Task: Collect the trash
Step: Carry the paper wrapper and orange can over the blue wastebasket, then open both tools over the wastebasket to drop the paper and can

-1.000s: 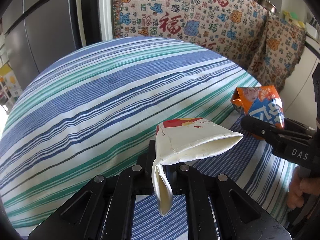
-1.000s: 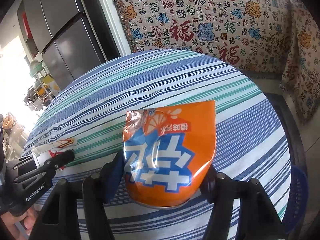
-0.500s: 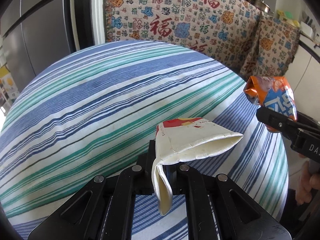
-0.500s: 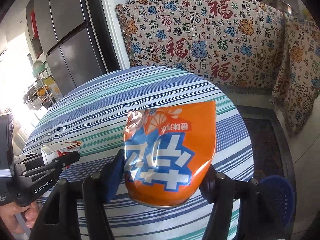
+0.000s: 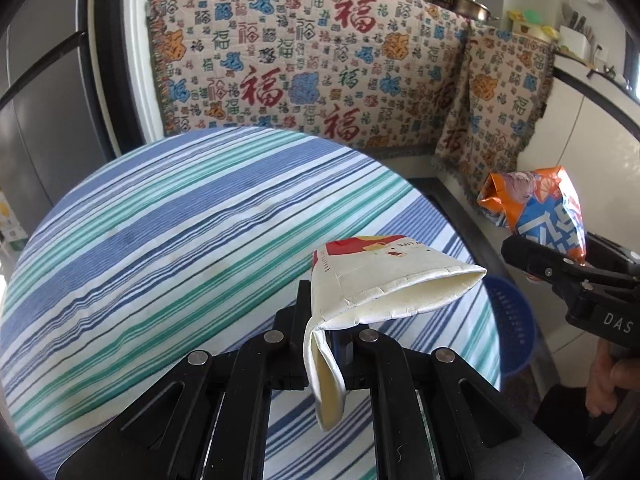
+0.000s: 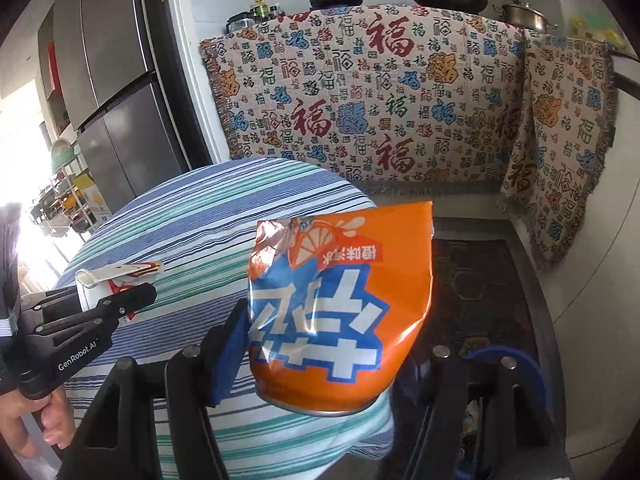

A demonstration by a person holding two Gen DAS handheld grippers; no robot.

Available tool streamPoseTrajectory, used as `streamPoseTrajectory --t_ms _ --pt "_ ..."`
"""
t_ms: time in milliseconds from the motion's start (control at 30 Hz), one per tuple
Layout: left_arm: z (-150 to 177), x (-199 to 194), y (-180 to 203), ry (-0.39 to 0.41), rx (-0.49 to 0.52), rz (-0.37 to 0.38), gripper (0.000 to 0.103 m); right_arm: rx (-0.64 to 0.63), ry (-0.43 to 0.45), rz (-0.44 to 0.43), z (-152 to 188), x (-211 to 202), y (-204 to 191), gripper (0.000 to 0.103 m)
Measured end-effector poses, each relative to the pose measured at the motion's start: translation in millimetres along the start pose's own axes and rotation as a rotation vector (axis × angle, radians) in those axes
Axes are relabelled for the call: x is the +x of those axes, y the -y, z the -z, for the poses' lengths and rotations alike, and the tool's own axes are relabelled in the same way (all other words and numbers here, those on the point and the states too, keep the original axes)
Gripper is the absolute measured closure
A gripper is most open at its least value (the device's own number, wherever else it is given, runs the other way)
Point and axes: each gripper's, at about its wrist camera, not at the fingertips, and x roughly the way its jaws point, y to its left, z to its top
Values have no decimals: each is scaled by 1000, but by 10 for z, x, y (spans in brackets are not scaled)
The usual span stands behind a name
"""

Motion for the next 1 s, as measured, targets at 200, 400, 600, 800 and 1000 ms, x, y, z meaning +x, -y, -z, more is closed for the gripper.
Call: streamPoseTrajectory --t_ms 200,400,600,800,1000 --pt "-151 -10 487 14 56 53 97 50 16 57 -56 -284 427 38" --pt "-213 71 970 3 110 115 97 70 19 117 -33 -504 822 38" --pt "-260 284 1557 -30 166 189 97 110 -37 190 160 -559 1427 38" --pt "-257 649 2218 -89 203 294 97 142 -161 234 547 -341 2110 38" --pt "-228 978 2718 -140 240 382 85 130 -213 235 711 -216 2490 37"
